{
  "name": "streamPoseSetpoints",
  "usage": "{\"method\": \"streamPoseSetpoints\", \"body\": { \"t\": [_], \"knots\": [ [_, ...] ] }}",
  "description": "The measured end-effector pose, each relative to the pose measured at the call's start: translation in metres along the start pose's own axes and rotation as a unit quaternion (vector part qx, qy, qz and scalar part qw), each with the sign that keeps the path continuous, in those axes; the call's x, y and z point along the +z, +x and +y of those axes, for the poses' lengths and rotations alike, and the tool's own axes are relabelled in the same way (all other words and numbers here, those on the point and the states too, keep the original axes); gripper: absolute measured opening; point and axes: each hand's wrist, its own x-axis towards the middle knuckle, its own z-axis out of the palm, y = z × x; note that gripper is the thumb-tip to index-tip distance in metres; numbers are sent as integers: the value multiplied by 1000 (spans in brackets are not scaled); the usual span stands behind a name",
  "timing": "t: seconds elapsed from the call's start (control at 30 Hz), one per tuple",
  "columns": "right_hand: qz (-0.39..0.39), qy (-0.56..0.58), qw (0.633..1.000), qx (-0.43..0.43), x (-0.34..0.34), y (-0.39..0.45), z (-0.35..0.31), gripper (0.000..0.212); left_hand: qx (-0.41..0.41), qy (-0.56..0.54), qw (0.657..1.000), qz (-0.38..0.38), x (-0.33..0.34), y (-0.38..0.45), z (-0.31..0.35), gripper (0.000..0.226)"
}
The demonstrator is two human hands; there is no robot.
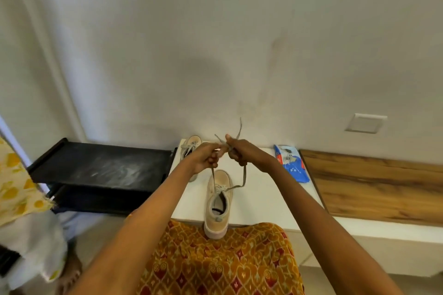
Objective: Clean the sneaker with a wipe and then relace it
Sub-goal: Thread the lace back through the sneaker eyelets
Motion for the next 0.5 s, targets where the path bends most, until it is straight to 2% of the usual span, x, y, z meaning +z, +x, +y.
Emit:
{"method": "streamPoseSetpoints", "body": {
  "t": [0.1, 0.13, 0.17, 0.27, 0.33, 0.4, 0.5],
  "knots": [
    [-61, -208, 975, 39, -1, 8, 14, 28, -15, -10, 1000, 8, -4, 5, -1, 20],
    [-49, -255, 965, 27, 0, 11, 25, 28, -24, -14, 1000, -7, -6, 5, -2, 19],
    [-4, -270, 963, 13, 3, 13, 33, 32, -33, -20, 999, -29, -7, 3, -3, 19],
    [124, -155, 980, -21, 10, 15, 51, 31, -58, -11, 993, -105, -9, 0, -10, 21],
    [143, -101, 984, -33, 15, 17, 57, 19, -50, 39, 988, -140, -7, 0, -17, 20],
    [129, -60, 989, -36, 18, 18, 63, 19, -20, 61, 990, -122, -4, 4, -26, 16],
    [117, -19, 992, -30, 23, 16, 64, 32, 25, 87, 995, -33, -3, 14, -38, 17]
  ]
}}
